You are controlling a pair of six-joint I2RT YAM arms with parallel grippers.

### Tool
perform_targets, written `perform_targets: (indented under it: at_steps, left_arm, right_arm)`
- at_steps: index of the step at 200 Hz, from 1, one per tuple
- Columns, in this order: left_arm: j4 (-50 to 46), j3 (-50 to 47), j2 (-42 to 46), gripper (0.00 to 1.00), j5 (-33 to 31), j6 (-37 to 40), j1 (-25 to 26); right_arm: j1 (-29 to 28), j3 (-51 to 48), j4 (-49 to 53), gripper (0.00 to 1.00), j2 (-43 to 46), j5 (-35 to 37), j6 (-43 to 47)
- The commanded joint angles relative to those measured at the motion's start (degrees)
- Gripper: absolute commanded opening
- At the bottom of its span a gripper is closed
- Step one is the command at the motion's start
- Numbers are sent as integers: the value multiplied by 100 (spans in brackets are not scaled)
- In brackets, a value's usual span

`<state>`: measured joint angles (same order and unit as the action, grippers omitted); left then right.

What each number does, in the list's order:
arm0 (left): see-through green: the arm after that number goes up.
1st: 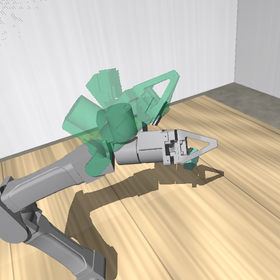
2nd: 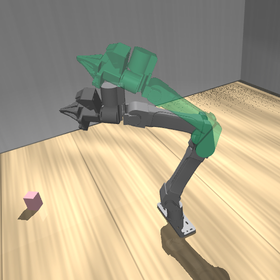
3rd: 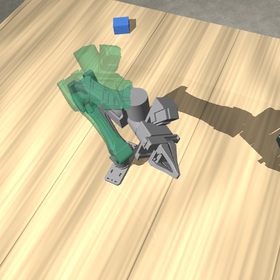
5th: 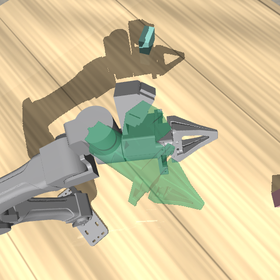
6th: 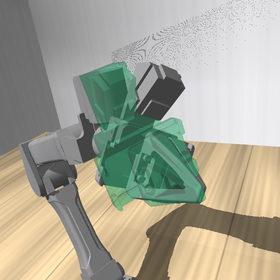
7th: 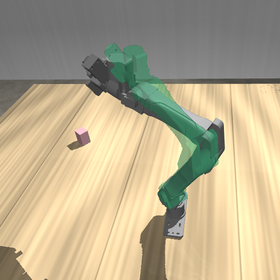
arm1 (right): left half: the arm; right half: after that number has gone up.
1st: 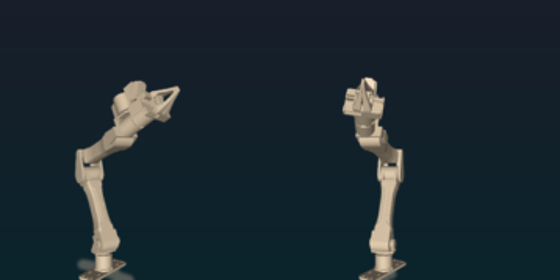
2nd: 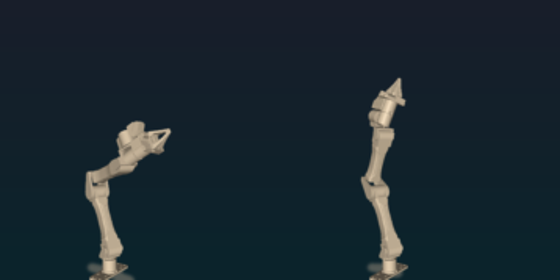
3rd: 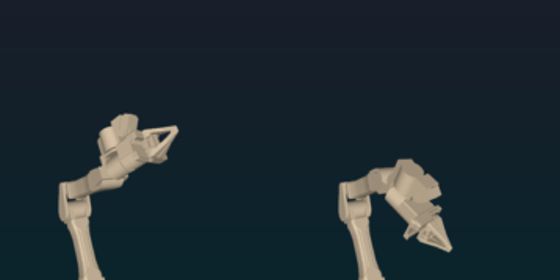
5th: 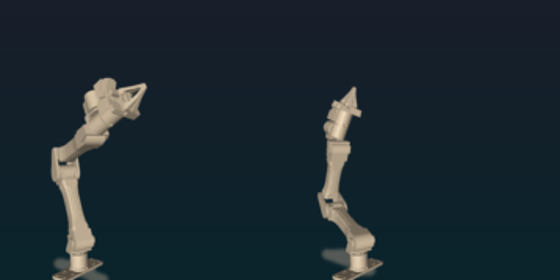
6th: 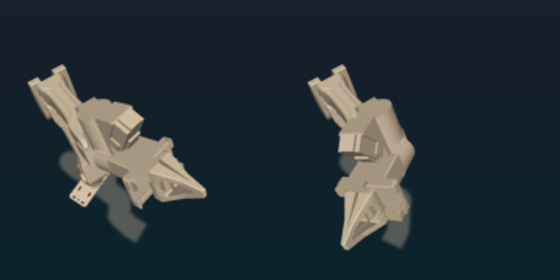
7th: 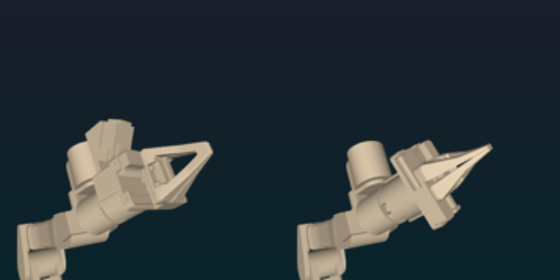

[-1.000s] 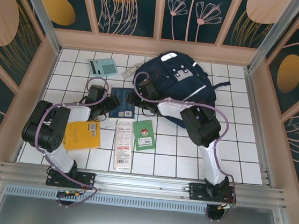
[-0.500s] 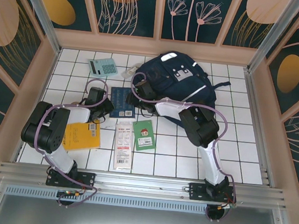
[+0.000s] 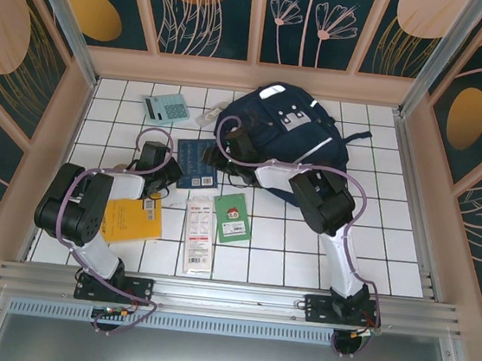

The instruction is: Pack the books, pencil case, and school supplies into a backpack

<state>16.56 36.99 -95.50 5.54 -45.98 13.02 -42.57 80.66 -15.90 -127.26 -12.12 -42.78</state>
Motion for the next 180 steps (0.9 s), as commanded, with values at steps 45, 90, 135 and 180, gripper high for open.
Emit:
perform_targets:
  at_steps: [45, 90, 135, 180]
  left_arm:
    - [-28, -87, -235, 12, 361, -39, 59]
    - [-38, -57, -238, 12, 386, -16, 67]
    - [-160, 17, -385, 12, 319, 117, 61]
    - [-280, 106, -493, 11, 270, 245, 59]
  right_arm:
    - [-130, -689, -2241, 48, 457, -2093, -709]
    - [-99, -439, -1406, 45, 312, -1882, -243]
    - [172, -393, -1084, 42, 308, -1879, -47]
    - [562, 184, -398, 49, 104, -2696, 474]
